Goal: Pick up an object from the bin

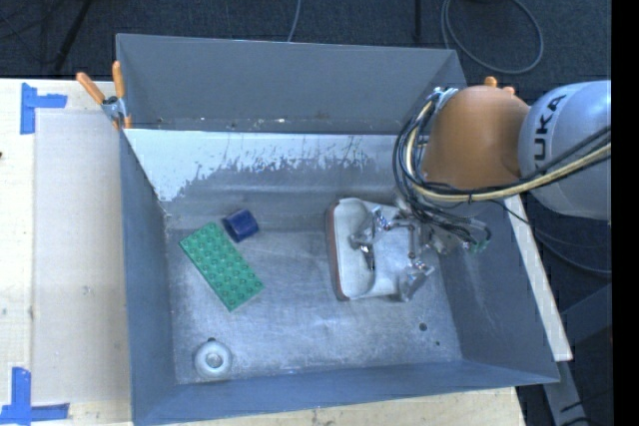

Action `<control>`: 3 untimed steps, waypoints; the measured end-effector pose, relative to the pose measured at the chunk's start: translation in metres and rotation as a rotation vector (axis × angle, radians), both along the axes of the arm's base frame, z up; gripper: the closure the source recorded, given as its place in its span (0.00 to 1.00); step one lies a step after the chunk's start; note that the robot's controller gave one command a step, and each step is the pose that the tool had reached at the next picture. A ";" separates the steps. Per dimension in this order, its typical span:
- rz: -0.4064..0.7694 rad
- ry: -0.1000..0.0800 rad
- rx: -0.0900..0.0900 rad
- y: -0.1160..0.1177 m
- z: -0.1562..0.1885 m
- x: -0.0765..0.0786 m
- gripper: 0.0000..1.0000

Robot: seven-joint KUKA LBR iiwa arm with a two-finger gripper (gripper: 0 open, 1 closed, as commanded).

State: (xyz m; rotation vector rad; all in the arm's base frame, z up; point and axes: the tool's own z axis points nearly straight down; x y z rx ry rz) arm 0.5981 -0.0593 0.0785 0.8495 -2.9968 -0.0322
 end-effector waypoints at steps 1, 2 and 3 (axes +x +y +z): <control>0.005 -0.013 -0.007 0.004 0.002 -0.002 0.00; 0.001 -0.012 -0.006 0.004 0.002 -0.002 1.00; -0.003 -0.033 -0.012 0.005 0.121 -0.002 1.00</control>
Offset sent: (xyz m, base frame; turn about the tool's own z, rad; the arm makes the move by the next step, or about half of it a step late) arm 0.0000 0.0000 0.0000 0.0003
